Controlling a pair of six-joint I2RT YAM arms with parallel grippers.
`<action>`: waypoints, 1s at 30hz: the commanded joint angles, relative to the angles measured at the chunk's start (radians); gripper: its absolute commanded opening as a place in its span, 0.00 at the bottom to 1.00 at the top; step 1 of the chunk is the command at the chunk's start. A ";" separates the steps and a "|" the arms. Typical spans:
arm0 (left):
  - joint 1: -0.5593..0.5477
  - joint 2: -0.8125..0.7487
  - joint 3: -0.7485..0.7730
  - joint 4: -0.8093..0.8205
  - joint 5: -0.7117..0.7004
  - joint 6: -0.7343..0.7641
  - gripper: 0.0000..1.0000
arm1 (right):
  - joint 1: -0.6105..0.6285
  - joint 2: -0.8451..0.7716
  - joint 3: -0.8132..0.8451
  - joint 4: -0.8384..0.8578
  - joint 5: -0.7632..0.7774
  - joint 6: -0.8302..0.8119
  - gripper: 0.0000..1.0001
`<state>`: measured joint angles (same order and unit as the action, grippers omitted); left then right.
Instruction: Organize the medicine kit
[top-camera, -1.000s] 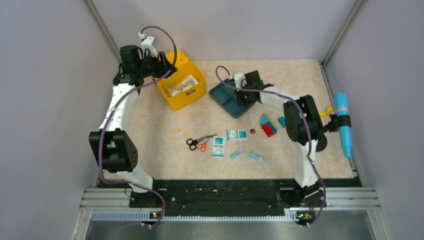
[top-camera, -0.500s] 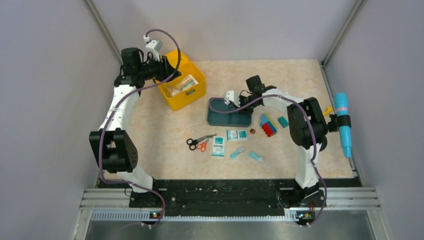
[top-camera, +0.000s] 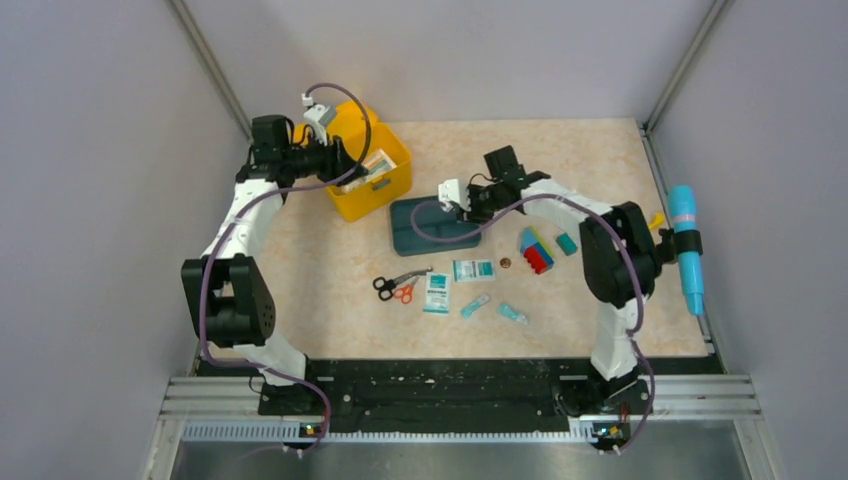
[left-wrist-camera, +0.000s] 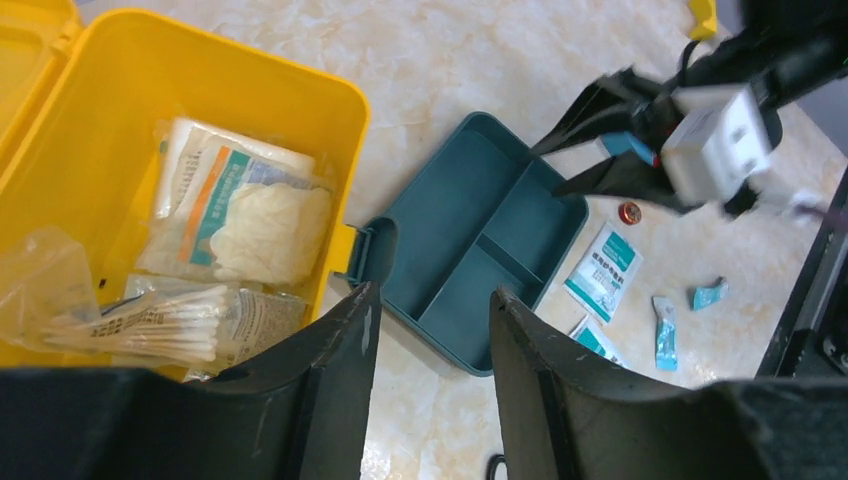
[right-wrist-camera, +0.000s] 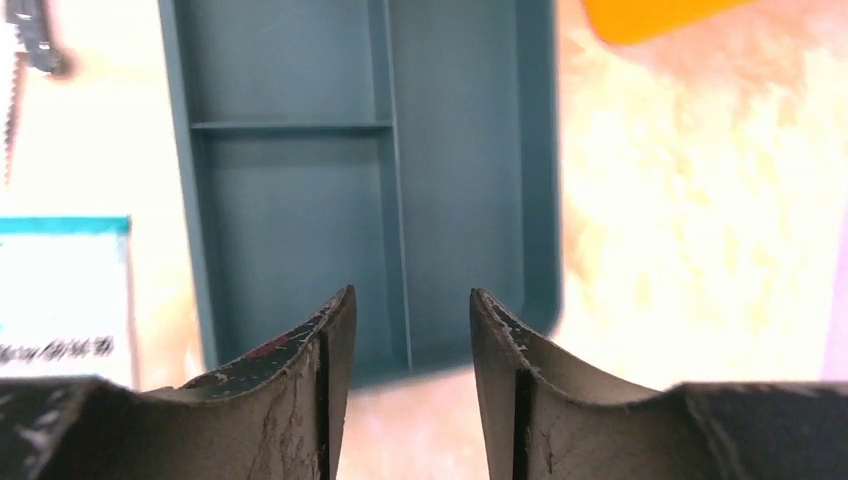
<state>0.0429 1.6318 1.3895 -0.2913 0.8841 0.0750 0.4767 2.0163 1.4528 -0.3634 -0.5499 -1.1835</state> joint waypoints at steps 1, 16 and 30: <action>-0.053 -0.040 0.023 -0.069 0.098 0.243 0.50 | -0.085 -0.272 -0.055 0.020 -0.133 0.171 0.46; -0.376 0.222 0.253 -0.488 -0.170 0.846 0.44 | -0.393 -0.702 -0.318 0.052 0.045 1.049 0.50; -0.439 0.431 0.306 -0.480 -0.364 0.928 0.41 | -0.392 -0.793 -0.432 0.050 0.057 1.067 0.50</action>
<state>-0.3893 2.0300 1.6718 -0.7620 0.5621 0.9768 0.0788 1.2835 1.0378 -0.3347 -0.4866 -0.1368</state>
